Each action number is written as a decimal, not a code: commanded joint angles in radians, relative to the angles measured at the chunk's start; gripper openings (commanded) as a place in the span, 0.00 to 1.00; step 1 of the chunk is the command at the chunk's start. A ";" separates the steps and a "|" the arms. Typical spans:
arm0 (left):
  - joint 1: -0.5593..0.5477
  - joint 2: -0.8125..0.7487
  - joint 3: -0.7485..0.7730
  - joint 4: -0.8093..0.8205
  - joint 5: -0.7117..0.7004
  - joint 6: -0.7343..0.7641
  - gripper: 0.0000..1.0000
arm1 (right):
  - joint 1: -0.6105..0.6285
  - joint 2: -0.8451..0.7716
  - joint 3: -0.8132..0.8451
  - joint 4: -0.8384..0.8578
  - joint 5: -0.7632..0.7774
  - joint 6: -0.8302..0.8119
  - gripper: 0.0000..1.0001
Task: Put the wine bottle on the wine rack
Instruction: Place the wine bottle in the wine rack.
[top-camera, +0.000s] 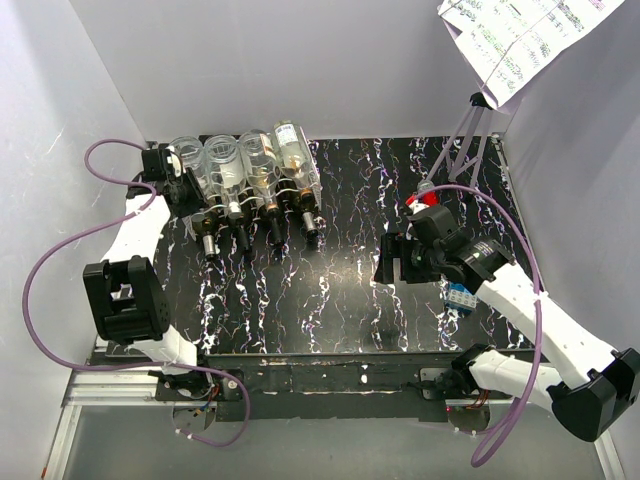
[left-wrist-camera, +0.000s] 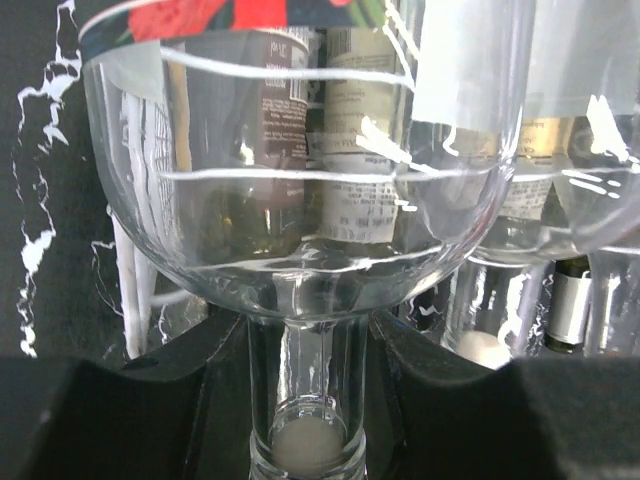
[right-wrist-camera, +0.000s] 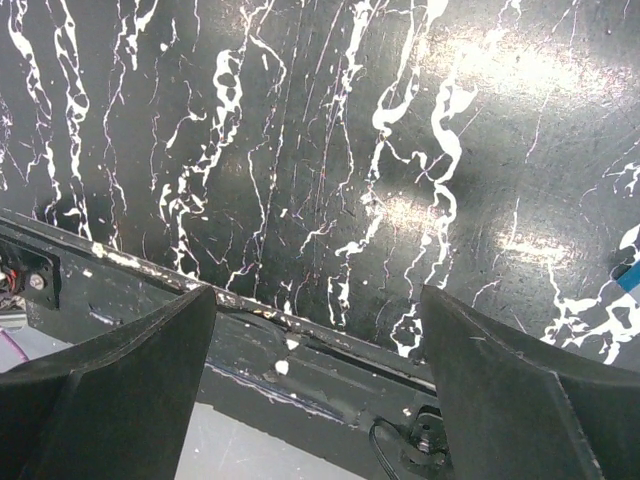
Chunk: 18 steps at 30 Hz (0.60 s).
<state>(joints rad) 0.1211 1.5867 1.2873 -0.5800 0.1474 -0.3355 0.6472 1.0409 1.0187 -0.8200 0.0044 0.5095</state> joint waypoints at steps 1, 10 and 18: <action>0.008 -0.034 0.089 0.213 0.041 0.047 0.00 | -0.008 -0.013 -0.017 0.010 0.003 -0.005 0.91; 0.008 -0.008 0.073 0.189 0.015 0.030 0.00 | -0.012 0.019 -0.009 0.012 0.003 -0.026 0.90; 0.008 0.075 0.170 0.040 -0.020 0.029 0.04 | -0.014 0.044 0.012 0.013 -0.035 -0.034 0.90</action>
<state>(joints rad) 0.1310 1.6615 1.3788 -0.6426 0.1555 -0.3023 0.6373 1.0836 0.9993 -0.8204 -0.0139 0.4911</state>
